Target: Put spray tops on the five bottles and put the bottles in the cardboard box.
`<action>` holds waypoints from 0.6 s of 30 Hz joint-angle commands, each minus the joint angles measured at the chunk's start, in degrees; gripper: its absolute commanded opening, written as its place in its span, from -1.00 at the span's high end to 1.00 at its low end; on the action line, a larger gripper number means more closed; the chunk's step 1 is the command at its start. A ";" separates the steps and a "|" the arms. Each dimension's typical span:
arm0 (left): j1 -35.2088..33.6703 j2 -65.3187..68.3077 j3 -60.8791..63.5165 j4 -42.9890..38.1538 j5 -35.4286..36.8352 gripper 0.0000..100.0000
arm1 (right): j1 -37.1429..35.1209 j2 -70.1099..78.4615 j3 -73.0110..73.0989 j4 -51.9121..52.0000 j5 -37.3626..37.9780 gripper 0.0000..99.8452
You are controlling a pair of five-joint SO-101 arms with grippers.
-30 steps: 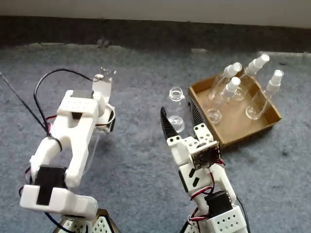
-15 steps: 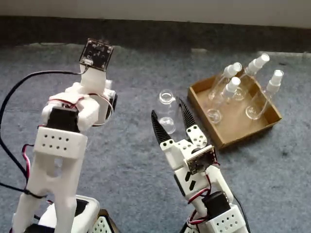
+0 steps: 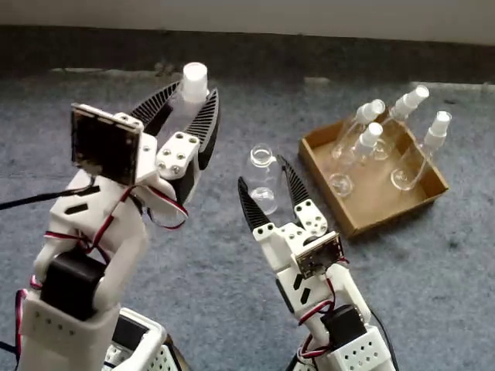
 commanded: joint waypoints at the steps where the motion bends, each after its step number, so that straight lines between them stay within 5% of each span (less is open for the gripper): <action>1: 2.15 -4.09 -2.86 -3.34 8.70 0.99 | -0.40 -0.57 6.81 -1.80 -0.26 0.84; 7: 1.71 -9.54 -2.24 -8.44 22.68 0.99 | -0.48 -0.57 6.81 -1.80 -0.35 0.84; 18: 1.63 -25.01 19.82 -35.78 23.74 0.99 | -0.57 -0.66 6.81 -1.80 -0.35 0.84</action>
